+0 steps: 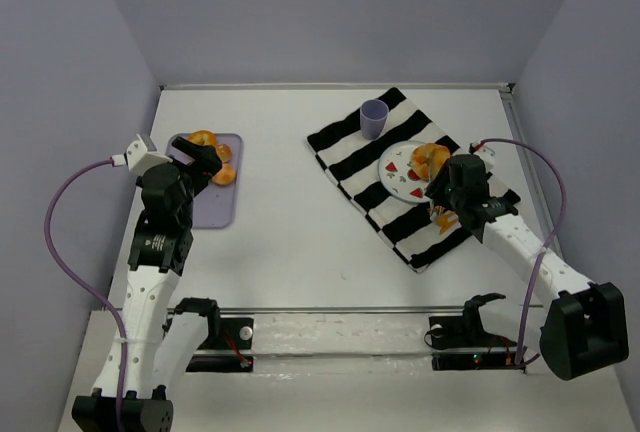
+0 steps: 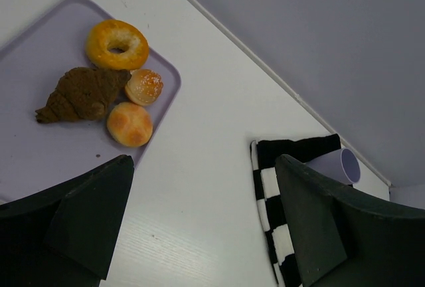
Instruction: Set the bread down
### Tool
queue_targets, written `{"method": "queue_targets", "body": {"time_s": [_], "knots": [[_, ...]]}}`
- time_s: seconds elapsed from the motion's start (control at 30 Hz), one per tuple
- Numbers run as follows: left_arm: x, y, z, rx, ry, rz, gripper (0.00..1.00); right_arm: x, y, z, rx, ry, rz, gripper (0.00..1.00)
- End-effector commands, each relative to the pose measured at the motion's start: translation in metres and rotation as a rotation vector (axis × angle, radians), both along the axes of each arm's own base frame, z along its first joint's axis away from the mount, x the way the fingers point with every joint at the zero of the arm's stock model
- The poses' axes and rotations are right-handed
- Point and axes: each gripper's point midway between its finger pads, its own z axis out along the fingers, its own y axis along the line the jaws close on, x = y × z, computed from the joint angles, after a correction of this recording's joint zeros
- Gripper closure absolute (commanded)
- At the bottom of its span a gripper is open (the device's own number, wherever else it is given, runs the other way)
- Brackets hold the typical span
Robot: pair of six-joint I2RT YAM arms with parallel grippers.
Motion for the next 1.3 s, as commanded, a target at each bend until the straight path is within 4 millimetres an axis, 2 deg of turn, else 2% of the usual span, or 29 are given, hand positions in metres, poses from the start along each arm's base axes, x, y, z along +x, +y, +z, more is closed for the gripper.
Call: {"method": "queue_targets", "body": {"time_s": [0.0,0.2,0.3,0.43,0.57,0.6,0.67,0.7,0.77,0.8,0.83,0.87,0.93,0.97,1.0,1.03,1.07,1.1,1.13,1.17,1.2,1.23,1.27], "knots": [[0.001,-0.001,0.01,0.005,-0.049,-0.005,0.01,0.005,0.012,0.022,0.056,-0.074,0.051,0.46],[0.0,-0.002,0.01,0.004,-0.05,-0.008,0.01,-0.001,0.017,0.031,0.078,-0.084,0.089,0.38],[0.0,-0.001,0.011,0.004,-0.052,-0.006,0.01,-0.007,0.012,0.032,0.07,-0.072,0.066,0.36],[0.0,-0.002,0.011,0.002,-0.05,-0.008,0.01,-0.007,-0.001,0.045,0.038,-0.105,0.007,0.37],[-0.001,0.0,0.011,0.002,-0.052,-0.001,0.01,-0.005,-0.006,0.084,0.017,-0.197,0.005,0.4],[-0.001,0.0,0.012,0.001,-0.053,0.003,0.01,-0.002,0.004,0.103,0.018,-0.238,0.079,0.41],[-0.001,0.001,0.012,0.003,-0.053,0.01,0.01,0.0,0.018,0.121,0.025,-0.283,0.181,0.44],[-0.001,0.001,0.011,0.003,-0.048,0.01,0.01,0.0,0.039,0.137,0.046,-0.33,0.296,0.45],[0.0,0.002,0.01,0.005,-0.044,0.016,0.01,-0.001,0.063,0.149,0.049,-0.381,0.433,0.46],[0.0,0.002,0.01,0.005,-0.041,0.016,0.01,-0.006,0.093,0.159,0.069,-0.416,0.562,0.46],[0.001,0.002,0.01,0.005,-0.041,0.016,0.01,-0.008,0.11,0.164,0.065,-0.435,0.623,0.46],[0.001,0.002,0.011,0.005,-0.039,0.016,0.01,-0.011,0.126,0.166,0.031,-0.451,0.688,0.46],[0.002,0.002,0.008,0.007,-0.028,0.017,0.01,-0.01,0.165,0.154,-0.005,-0.416,0.816,0.46],[0.003,0.002,0.008,0.007,-0.027,0.017,0.01,-0.017,0.193,0.167,0.008,-0.442,0.9,0.46],[0.004,0.003,0.009,0.007,-0.027,0.018,0.01,-0.018,0.21,0.168,0.008,-0.45,0.971,0.46],[0.004,0.003,0.007,0.008,-0.019,0.021,0.01,-0.014,0.234,0.146,0.027,-0.389,1.052,0.46],[0.004,0.003,0.006,0.008,-0.015,0.023,0.01,-0.013,0.249,0.141,0.03,-0.378,1.087,0.46],[0.004,0.004,0.006,0.007,-0.014,0.028,0.01,-0.016,0.274,0.152,0.014,-0.411,1.148,0.46],[0.004,0.004,0.006,0.005,-0.014,0.03,0.01,-0.014,0.288,0.148,0.002,-0.403,1.171,0.46],[0.004,0.004,0.006,0.003,-0.015,0.027,0.01,-0.006,0.307,0.119,-0.016,-0.339,1.201,0.46],[0.004,0.004,0.007,0.002,-0.018,0.027,0.01,-0.008,0.331,0.136,-0.014,-0.385,1.26,0.45],[0.004,0.004,0.007,0.002,-0.018,0.027,0.01,-0.01,0.344,0.129,-0.01,-0.349,1.296,0.45],[0.005,0.003,0.006,0.002,-0.015,0.025,0.01,-0.004,0.36,0.098,-0.025,-0.277,1.322,0.45]]}}
